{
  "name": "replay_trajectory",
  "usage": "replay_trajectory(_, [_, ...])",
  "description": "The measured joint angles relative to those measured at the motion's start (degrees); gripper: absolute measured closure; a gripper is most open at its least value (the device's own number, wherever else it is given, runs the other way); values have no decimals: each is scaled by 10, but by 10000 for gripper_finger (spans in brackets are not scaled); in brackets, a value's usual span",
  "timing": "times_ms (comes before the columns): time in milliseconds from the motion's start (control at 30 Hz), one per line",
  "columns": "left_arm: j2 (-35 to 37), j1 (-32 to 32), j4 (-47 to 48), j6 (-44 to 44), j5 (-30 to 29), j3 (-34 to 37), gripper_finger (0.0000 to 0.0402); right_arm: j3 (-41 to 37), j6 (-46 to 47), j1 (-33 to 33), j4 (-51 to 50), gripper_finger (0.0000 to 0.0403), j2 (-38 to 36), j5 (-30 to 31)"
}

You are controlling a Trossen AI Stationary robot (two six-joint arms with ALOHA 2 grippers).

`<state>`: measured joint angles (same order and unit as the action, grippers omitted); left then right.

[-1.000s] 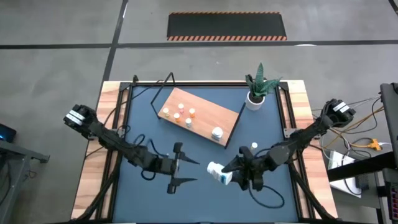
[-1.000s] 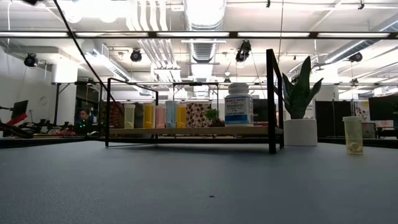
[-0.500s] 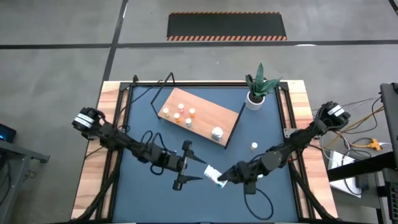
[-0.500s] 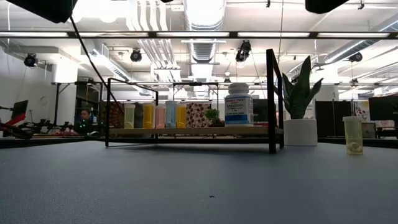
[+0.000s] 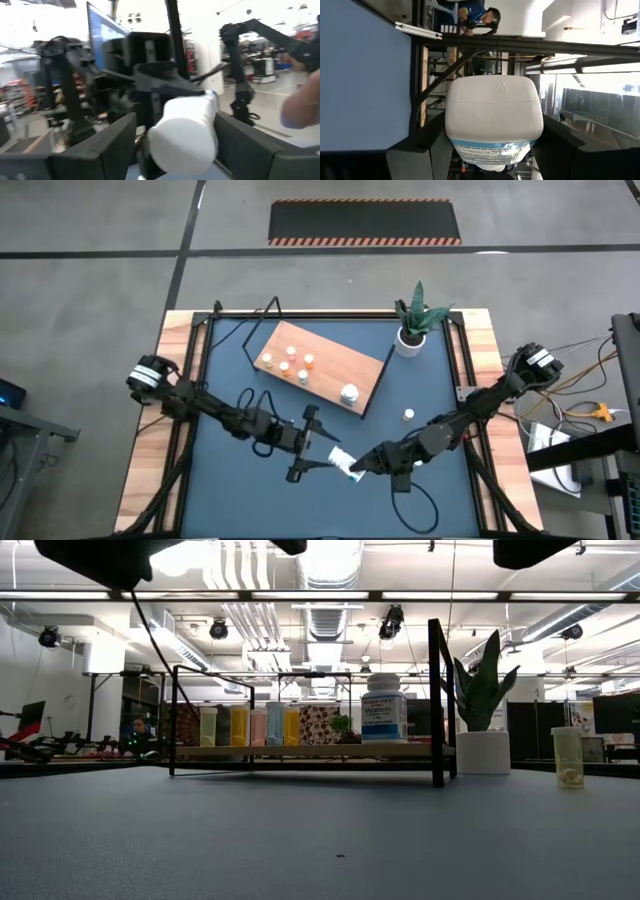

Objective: Pick and place medicine bottles onto shelf by color
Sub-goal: Put the white pill bottle on the shelf

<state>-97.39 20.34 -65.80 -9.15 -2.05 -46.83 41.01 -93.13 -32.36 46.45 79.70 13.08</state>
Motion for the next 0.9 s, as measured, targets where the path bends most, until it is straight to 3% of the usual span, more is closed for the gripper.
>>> replay_trajectory(267, [-16, -2, 6, -2, 36, -15, 155, 0, 0, 0, -5, 193, 0, 0])
replay_trajectory(700, [-18, -1, 18, 13, 42, -11, 243, 0, -1, 0, -12, 193, 0, -5])
replay_trajectory(900, [-18, -1, 22, 11, 41, -9, 250, 0, -1, 0, -26, 190, -1, -3])
